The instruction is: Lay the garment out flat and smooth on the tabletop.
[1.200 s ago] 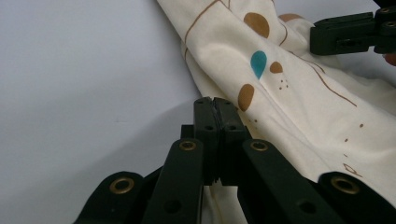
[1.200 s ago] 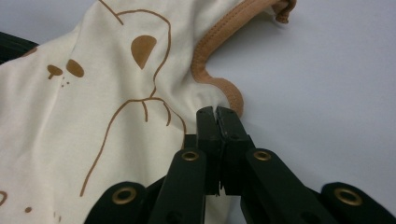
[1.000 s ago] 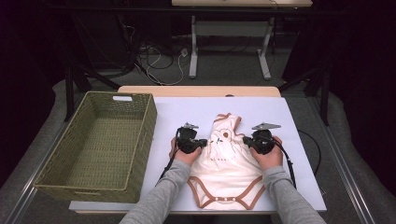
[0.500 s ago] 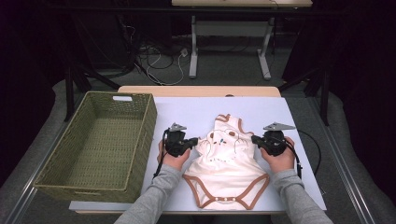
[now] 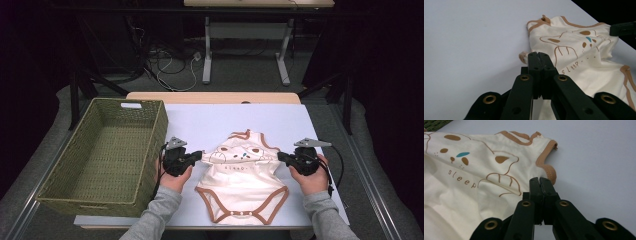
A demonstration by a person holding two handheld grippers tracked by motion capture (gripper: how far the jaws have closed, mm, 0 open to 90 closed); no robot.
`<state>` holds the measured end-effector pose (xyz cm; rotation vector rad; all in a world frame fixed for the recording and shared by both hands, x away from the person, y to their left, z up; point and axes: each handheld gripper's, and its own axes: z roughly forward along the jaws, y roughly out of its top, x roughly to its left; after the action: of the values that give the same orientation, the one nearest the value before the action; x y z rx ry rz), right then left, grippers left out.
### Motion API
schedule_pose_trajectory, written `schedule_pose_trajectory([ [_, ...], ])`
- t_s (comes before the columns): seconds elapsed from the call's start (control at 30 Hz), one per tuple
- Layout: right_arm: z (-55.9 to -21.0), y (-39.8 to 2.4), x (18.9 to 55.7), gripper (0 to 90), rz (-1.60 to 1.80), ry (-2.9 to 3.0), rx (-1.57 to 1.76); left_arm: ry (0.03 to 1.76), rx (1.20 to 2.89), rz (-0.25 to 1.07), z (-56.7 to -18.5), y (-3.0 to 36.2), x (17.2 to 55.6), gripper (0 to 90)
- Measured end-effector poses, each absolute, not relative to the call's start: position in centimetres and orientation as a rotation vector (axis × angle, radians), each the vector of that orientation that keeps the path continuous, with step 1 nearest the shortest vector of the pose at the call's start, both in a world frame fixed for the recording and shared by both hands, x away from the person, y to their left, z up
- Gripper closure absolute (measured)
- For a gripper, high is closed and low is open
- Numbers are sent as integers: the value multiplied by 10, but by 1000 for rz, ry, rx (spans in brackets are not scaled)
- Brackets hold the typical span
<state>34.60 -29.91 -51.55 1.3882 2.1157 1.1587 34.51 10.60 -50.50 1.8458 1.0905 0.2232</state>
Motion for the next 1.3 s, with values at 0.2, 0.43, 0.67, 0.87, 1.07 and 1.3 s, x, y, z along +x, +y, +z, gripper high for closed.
schedule_pose_trajectory([
  [0.2, -513, -302, 328, 893, 1167, 2154, 1368, 1072, 1873, 207, -507, 108, 326, 899],
  [0.43, -513, -307, 308, 893, 1150, 2178, 1384, 1049, 1877, 202, -510, 108, 310, 898],
  [0.67, -514, -310, 286, 893, 1159, 2191, 1389, 1028, 1883, 167, -513, 109, 298, 898],
  [0.87, -517, -311, 272, 893, 1144, 2201, 1410, 1018, 1898, 136, -518, 110, 289, 897],
  [1.07, -524, -311, 269, 891, 1156, 2208, 1429, 1022, 1907, 106, -527, 109, 287, 895],
  [1.3, -532, -311, 271, 836, 1179, 2204, 1436, 1015, 1914, 100, -534, 105, 288, 850],
])
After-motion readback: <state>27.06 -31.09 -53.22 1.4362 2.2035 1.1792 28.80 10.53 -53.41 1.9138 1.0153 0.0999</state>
